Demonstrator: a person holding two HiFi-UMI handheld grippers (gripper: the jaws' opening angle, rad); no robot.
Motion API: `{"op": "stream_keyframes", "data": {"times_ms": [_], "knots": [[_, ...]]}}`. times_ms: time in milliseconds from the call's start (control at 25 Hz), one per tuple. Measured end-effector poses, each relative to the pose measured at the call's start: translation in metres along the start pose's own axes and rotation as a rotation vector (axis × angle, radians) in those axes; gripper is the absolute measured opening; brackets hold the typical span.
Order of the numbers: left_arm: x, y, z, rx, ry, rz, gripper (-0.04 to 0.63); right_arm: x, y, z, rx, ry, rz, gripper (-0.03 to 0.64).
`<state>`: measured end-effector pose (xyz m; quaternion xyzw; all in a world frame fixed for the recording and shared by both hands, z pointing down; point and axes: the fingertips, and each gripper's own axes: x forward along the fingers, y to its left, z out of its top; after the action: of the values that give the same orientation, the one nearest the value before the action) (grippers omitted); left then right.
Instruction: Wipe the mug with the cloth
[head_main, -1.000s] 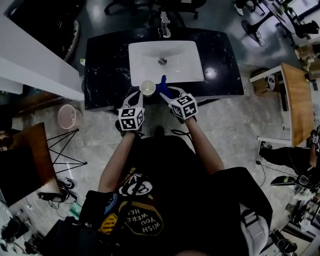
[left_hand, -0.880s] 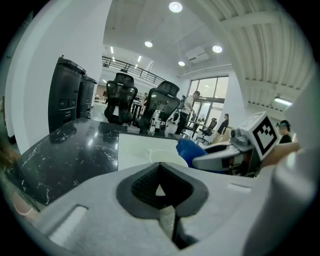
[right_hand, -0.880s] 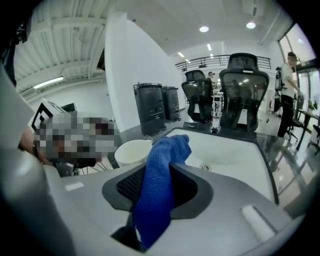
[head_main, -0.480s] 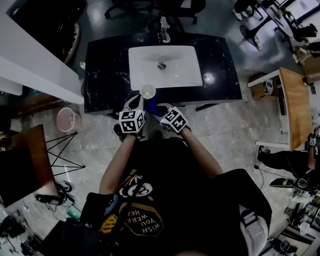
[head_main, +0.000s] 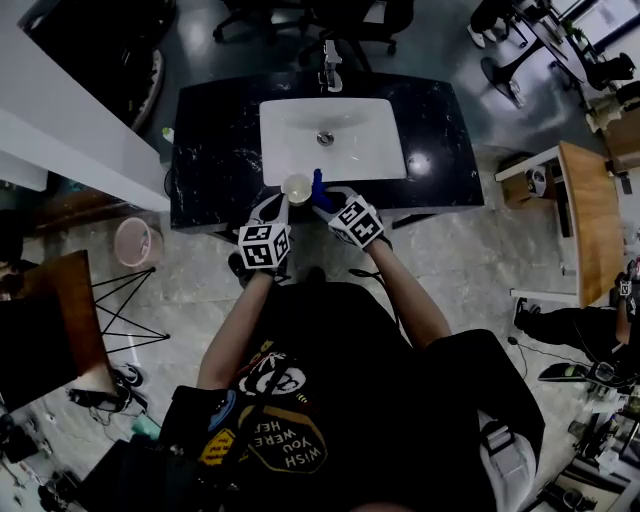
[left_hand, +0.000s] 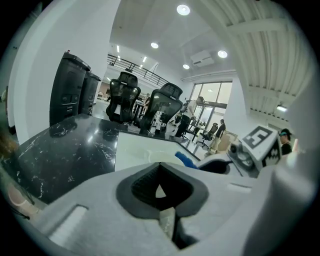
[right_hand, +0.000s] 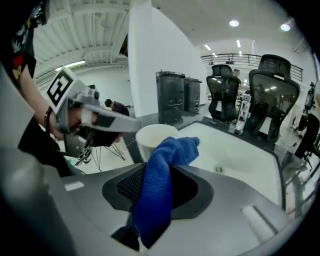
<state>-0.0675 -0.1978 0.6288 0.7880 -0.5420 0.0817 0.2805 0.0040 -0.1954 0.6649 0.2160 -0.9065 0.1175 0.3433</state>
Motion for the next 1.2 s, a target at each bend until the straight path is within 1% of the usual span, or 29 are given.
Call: {"op": "stream_keyframes", "data": {"times_ms": [120,160,200,280,360,400,440,480,600,680,760,800,840,880,920,1040,1080,1120,1160,1200], "knots": [[0.001,-0.001,0.001,0.001,0.0,-0.009,0.002,0.003,0.044,-0.021,-0.032,0.007,0.116,0.137],[0.001,-0.001,0.002,0.005,0.002,-0.011,0.002,0.002,0.05,-0.027,-0.027,0.001,0.132,0.137],[0.0,-0.001,0.002,0.008,0.003,-0.011,0.002,-0.001,0.047,-0.03,-0.007,-0.008,0.124,0.137],[-0.002,-0.001,0.002,0.011,0.003,-0.013,0.002,-0.012,0.022,-0.025,0.06,-0.047,0.051,0.137],[-0.003,0.0,0.003,0.012,0.002,-0.014,0.002,-0.022,-0.014,-0.007,0.115,-0.1,-0.047,0.137],[-0.002,0.001,0.003,0.012,0.003,-0.013,0.002,-0.025,-0.029,0.003,0.124,-0.118,-0.084,0.137],[-0.002,0.001,0.003,0.011,0.005,-0.014,0.002,-0.024,-0.038,0.011,0.116,-0.121,-0.102,0.137],[-0.001,0.001,0.002,0.009,0.008,-0.016,0.002,-0.021,-0.039,0.016,0.092,-0.111,-0.098,0.137],[0.001,-0.001,-0.002,-0.007,0.015,-0.016,0.002,-0.006,-0.007,0.013,-0.009,-0.04,-0.011,0.135],[0.0,-0.002,-0.002,-0.016,0.015,-0.013,0.002,-0.005,0.021,0.003,-0.029,-0.019,0.048,0.137],[0.0,-0.002,-0.001,-0.014,0.012,-0.012,0.002,-0.006,0.047,-0.008,-0.046,-0.021,0.124,0.137],[0.0,-0.002,-0.001,-0.011,0.011,-0.012,0.002,-0.007,0.055,-0.013,-0.059,-0.022,0.149,0.137],[0.0,-0.002,0.0,-0.008,0.012,-0.014,0.002,-0.01,0.058,-0.017,-0.064,-0.021,0.155,0.137],[-0.001,-0.002,-0.001,-0.005,0.012,-0.015,0.002,-0.013,0.052,-0.018,-0.056,-0.026,0.137,0.137],[-0.001,-0.002,-0.001,-0.003,0.013,-0.016,0.002,-0.017,0.039,-0.016,-0.035,-0.039,0.101,0.137],[-0.001,0.0,0.0,-0.005,0.011,-0.013,0.002,-0.029,-0.021,0.009,0.061,-0.112,-0.053,0.137],[-0.001,0.001,-0.001,-0.007,0.011,-0.011,0.002,-0.031,-0.038,0.018,0.083,-0.127,-0.093,0.137],[0.0,0.001,-0.001,-0.01,0.011,-0.01,0.002,-0.03,-0.048,0.023,0.093,-0.127,-0.113,0.137],[0.0,0.001,-0.002,-0.015,0.01,-0.009,0.002,-0.027,-0.05,0.024,0.086,-0.11,-0.109,0.137],[0.0,0.0,-0.003,-0.019,0.009,-0.008,0.002,-0.022,-0.043,0.021,0.06,-0.081,-0.08,0.137]]}}
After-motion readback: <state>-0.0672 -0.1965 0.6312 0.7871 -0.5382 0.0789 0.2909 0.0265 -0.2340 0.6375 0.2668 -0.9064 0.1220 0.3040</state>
